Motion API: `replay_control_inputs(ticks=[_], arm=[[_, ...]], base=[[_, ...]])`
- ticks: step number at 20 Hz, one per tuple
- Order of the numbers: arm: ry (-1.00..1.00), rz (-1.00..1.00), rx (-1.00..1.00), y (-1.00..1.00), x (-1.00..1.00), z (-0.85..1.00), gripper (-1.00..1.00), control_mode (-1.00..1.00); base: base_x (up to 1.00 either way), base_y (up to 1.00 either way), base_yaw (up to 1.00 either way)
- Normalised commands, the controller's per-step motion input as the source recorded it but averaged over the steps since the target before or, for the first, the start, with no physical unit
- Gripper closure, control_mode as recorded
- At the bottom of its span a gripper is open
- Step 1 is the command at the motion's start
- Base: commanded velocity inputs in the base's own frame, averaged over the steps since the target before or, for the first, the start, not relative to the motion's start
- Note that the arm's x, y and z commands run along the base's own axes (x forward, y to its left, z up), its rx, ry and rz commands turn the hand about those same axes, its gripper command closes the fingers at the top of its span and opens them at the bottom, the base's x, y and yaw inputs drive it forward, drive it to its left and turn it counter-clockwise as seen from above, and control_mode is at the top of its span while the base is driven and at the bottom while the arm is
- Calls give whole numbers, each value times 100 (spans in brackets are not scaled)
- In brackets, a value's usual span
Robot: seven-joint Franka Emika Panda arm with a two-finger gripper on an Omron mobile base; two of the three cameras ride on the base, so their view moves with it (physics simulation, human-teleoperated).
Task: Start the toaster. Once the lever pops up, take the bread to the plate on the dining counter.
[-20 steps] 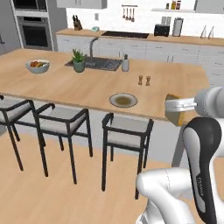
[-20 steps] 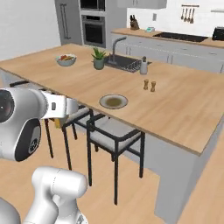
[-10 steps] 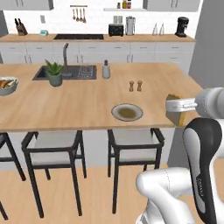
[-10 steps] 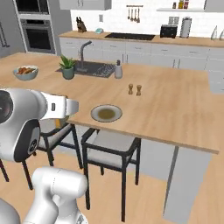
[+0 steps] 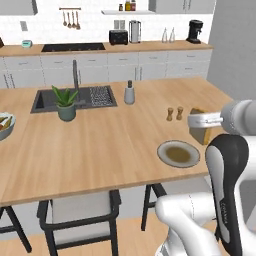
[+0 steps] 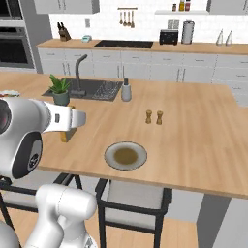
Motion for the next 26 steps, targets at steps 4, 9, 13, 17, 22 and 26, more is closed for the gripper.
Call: replay_control_inputs(ticks=[4, 9, 13, 17, 22, 26], arm=[[0, 0, 0, 0, 0, 0, 100, 100], [0, 0, 0, 0, 0, 0, 100, 100], [0, 0, 0, 0, 0, 0, 100, 100], [11, 0, 16, -69, 77, -30, 100, -100], [9, 7, 16, -85, 58, -52, 100, -100], [8, 14, 10, -52, 49, -60, 100, -100]], base=[[80, 3, 0], [38, -4, 0], [42, -47, 0], [0, 0, 0], [0, 0, 0], [0, 0, 0]])
